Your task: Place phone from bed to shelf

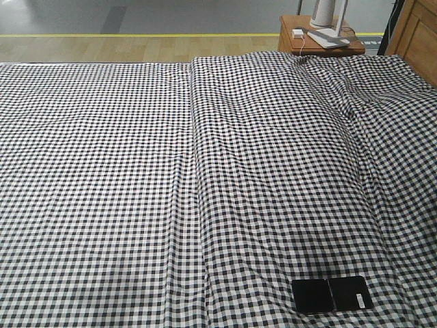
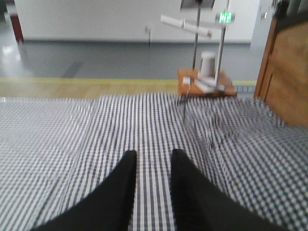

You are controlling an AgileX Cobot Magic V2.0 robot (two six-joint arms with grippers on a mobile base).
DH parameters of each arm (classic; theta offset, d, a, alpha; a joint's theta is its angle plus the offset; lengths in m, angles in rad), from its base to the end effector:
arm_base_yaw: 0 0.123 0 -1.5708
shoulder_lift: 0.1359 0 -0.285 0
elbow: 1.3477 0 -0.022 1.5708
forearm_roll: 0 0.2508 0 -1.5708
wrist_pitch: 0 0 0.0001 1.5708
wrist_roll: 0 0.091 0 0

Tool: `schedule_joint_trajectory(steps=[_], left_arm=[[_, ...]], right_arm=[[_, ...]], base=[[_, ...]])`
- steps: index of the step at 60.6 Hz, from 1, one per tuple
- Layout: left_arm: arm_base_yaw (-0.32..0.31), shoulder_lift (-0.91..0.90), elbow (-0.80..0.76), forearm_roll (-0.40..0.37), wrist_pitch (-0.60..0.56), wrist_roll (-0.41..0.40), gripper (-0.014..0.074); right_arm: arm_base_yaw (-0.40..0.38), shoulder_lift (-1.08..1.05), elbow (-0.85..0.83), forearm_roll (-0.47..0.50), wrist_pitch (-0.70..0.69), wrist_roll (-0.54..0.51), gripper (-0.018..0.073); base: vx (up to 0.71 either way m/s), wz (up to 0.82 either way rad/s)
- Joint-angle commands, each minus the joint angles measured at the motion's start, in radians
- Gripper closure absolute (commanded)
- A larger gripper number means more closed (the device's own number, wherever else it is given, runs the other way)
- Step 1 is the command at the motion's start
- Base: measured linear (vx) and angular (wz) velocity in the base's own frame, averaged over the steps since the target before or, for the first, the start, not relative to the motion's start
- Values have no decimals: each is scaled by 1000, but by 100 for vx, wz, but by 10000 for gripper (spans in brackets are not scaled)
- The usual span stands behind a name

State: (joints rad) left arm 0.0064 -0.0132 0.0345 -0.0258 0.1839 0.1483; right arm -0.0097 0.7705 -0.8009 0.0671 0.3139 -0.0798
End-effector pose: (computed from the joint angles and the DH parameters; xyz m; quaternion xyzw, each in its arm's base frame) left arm 0.0563 -0.0001 0.1855 0.0451 0.7462 0.0412 0.6629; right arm 0.1600 0.0003 0.3809 -0.0090 0.7727 -0.0001 0.6347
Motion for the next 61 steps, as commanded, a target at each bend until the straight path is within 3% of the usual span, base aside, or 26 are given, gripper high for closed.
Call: schedule_joint_trajectory(steps=[1, 15, 27, 38, 54, 61], left_arm=[[-6, -13, -22, -9, -72, -6, 595], [-6, -13, -22, -9, -72, -6, 595], [-6, -13, -22, -9, -72, -6, 595], [-6, -13, -22, -9, -72, -6, 595], [-6, -13, -22, -9, -72, -6, 595], [-6, -13, -22, -9, -72, -6, 595]], right_arm=[[-4, 29, -33, 2, -38, -8, 218], [-4, 51, -33, 4, -41, -6, -169], [-4, 51, -33, 5, -59, 10, -159], [-4, 51, -43, 14, -38, 105, -150], [-6, 147, -243, -19, 247, 125, -138], [-55, 221, -352, -26, 353, 131, -134]], base=[[0, 0], [0, 0], [0, 0], [0, 0], [0, 0], [0, 0]])
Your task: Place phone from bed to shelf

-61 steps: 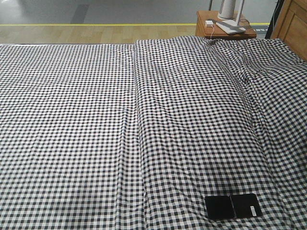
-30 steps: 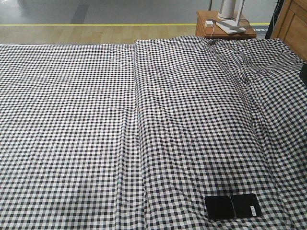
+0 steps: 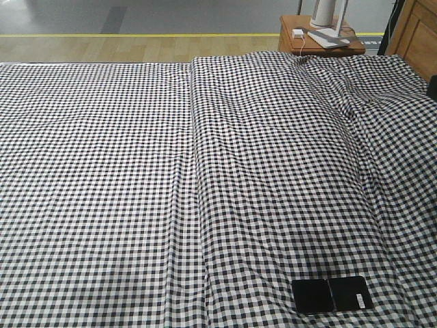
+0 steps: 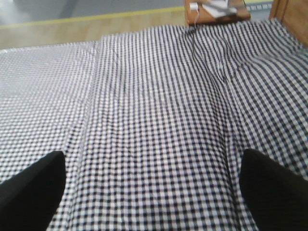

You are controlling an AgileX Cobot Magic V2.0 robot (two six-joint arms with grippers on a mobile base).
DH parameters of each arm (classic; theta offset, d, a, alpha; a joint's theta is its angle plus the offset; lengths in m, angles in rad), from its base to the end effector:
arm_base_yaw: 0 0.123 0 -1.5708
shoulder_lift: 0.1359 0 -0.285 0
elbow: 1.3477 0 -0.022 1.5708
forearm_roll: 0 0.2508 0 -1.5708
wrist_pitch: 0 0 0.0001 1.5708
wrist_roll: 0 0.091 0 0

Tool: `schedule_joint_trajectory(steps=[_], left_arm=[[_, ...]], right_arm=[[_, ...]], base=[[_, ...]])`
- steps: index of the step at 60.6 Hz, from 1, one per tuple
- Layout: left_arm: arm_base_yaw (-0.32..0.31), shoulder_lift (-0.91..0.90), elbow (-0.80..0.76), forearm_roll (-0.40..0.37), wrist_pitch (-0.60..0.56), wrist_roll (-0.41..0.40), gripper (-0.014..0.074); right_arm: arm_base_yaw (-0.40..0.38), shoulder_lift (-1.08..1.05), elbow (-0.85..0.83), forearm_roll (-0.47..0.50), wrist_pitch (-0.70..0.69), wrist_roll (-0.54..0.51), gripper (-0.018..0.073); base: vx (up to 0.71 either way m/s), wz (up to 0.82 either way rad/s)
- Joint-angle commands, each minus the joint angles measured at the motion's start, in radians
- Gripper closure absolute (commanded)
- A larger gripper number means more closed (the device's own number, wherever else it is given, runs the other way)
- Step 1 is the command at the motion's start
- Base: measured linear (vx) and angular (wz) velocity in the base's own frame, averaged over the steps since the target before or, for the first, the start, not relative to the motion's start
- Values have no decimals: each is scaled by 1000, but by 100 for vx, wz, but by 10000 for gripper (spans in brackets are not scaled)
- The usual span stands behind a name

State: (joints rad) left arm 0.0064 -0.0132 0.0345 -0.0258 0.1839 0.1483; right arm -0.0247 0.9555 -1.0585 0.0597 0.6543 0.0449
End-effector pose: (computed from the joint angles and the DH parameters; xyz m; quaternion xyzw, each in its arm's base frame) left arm 0.0563 -0.0001 0.1855 0.0451 0.7462 0.0412 0.6629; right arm 0.1920 -0.0014 0.4042 0.0402 0.8495 0.0332 0.5250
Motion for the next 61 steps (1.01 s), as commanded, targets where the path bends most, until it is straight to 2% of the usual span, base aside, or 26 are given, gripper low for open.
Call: schedule_joint_trajectory(steps=[1, 7, 12, 24, 32, 38, 45, 61], left_arm=[[-6, -13, -22, -9, -72, -6, 595], [-6, -13, -22, -9, -72, -6, 595], [-6, -13, -22, -9, -72, -6, 595], [-6, -13, -22, -9, -72, -6, 595], [-6, -13, -22, -9, -72, -6, 595], [-6, -13, -22, -9, -72, -6, 595], [-6, -13, -22, -9, -72, -6, 595], [-6, -13, -22, -9, -72, -6, 595]], right_arm=[[-50, 44, -107, -19, 25, 6, -134], [-154, 111, -184, -5, 111, -5, -129], [-251, 167, -223, 43, 149, -77, -127], [-473, 333, -230, 286, 147, -318, -111], [-583, 472, -230, 456, 151, -490, -103], [-639, 576, -230, 561, 152, -596, -99], [-678, 693, -230, 623, 178, -692, -95], [-675, 970, -230, 695, 215, -853, -89]], base=[[0, 0], [0, 0], [0, 0], [0, 0], [0, 0], [0, 0], [0, 0], [0, 0]])
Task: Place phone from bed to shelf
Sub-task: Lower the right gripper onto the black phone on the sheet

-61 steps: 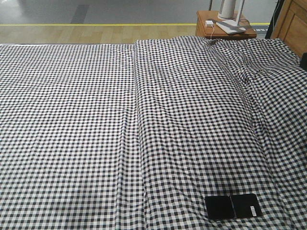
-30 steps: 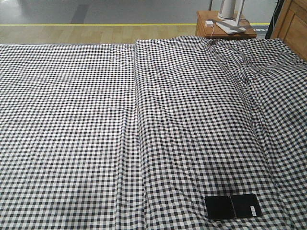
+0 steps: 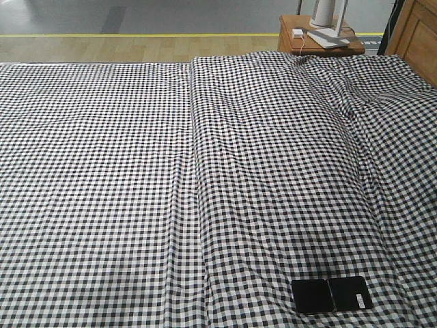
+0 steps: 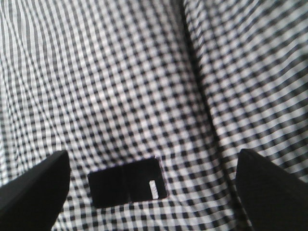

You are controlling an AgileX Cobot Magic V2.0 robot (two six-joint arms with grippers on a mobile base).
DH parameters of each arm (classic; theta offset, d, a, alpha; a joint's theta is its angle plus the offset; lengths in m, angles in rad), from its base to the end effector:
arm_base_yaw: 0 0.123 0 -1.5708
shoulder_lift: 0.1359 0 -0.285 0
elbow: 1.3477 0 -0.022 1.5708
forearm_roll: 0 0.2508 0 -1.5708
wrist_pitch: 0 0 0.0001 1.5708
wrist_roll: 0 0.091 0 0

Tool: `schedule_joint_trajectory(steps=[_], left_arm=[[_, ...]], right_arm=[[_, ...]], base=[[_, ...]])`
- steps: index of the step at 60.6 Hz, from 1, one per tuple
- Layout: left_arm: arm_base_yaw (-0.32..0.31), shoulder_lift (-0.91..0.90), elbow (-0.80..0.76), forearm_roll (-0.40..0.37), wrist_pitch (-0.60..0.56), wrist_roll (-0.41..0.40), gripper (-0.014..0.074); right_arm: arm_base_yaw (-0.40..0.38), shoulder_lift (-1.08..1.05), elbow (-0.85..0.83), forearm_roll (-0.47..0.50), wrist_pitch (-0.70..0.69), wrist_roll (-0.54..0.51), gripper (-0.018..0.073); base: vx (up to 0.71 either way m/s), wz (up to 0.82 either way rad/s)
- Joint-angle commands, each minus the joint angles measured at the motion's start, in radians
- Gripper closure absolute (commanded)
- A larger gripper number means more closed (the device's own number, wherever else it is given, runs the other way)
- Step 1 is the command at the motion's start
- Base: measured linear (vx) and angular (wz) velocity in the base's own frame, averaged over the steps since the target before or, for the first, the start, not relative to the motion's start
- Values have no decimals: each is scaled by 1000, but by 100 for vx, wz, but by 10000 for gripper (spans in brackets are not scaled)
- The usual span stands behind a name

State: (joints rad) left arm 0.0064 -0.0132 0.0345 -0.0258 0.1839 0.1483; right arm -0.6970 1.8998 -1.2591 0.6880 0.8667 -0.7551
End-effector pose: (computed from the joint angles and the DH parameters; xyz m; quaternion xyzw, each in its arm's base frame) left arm 0.0563 -0.0001 0.1855 0.0451 0.7462 0.0412 0.6629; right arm 0.3155 -0.2066 0.1881 0.1710 0.9441 0.1569 0.2340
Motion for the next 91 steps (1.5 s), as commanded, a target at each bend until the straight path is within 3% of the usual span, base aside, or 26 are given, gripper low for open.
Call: schedule_joint_trajectory(steps=[1, 17, 26, 42, 52, 66, 91], left_arm=[[-6, -13, -22, -9, -72, -6, 595], [-6, -13, -22, -9, -72, -6, 595], [-6, -13, -22, -9, -72, -6, 595], [-6, -13, -22, -9, -72, -6, 595], [-6, -13, -22, -9, -72, -6, 595], [-6, -13, -22, -9, -72, -6, 595], [-6, -13, -22, -9, -72, -6, 595]], right_arm=[[-3, 40, -29, 71, 3, -64, -88], [-3, 293, -31, 208, 10, -238, -79], [-3, 412, -71, 229, 88, -330, -74], [-1, 609, -203, 224, 248, -346, -64], [42, 688, -273, 229, 333, -367, -55], [126, 758, -327, 181, 325, -360, -48], [134, 798, -343, 112, 290, -342, -36]], base=[[0, 0], [0, 0], [0, 0], [0, 0], [0, 0], [0, 0], [0, 0]])
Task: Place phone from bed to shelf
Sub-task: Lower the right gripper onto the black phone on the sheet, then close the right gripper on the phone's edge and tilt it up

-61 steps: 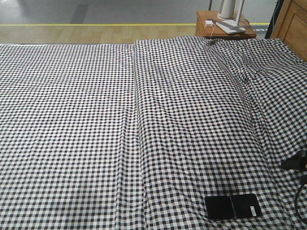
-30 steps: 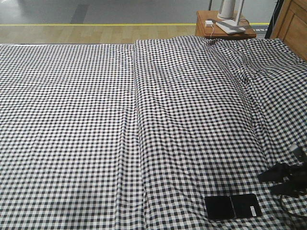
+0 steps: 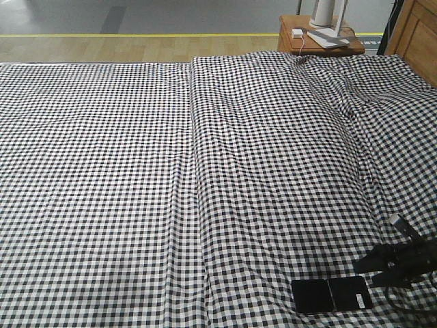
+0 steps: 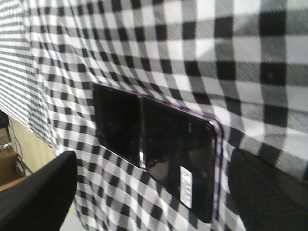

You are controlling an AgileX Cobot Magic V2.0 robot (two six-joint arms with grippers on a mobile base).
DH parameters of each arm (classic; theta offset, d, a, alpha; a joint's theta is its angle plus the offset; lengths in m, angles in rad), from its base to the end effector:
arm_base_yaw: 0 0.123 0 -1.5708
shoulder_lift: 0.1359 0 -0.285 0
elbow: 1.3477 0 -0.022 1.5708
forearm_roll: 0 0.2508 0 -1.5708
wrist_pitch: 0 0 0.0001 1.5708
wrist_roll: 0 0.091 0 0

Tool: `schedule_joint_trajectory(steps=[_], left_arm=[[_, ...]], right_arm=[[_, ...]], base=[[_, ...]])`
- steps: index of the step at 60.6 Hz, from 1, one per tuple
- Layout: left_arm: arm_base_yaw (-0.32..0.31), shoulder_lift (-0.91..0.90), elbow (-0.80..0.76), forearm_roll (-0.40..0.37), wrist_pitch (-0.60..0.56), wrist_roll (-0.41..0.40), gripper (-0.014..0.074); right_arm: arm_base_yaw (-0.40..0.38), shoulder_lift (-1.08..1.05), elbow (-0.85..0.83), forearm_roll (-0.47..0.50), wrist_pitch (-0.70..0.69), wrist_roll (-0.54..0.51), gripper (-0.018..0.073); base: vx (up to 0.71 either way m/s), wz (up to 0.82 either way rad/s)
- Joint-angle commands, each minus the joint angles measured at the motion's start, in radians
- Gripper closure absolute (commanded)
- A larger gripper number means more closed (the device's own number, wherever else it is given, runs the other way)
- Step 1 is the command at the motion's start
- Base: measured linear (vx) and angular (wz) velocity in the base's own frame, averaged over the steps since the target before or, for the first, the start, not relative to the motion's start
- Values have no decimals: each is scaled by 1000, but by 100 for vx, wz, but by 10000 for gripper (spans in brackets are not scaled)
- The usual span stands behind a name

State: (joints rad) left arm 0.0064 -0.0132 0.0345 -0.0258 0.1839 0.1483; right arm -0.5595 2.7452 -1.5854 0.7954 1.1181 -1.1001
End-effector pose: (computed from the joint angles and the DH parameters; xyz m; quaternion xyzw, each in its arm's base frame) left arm 0.0563 -0.0001 0.1855 0.0451 0.7462 0.0412 0.6629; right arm 0.3558 -0.1538 -0.0757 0.0234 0.9176 0.3965 0.0168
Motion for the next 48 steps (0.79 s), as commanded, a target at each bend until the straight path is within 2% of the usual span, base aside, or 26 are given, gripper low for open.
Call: schedule_joint_trajectory(steps=[1, 13, 36, 48], left_arm=[[-6, -13, -22, -9, -72, -6, 595], [-6, -13, -22, -9, -72, -6, 595], [-6, -13, -22, -9, -72, -6, 595], [-6, -13, -22, -9, -72, -6, 595]], right_arm=[[-4, -44, -17, 6, 39, 3, -36], [-1, -1, -17, 9, 45, 3, -36], [0, 65, -16, 145, 143, -32, -36], [23, 65, -16, 158, 150, -43, -36]], base=[[0, 0], [0, 0], [0, 0], [0, 0]])
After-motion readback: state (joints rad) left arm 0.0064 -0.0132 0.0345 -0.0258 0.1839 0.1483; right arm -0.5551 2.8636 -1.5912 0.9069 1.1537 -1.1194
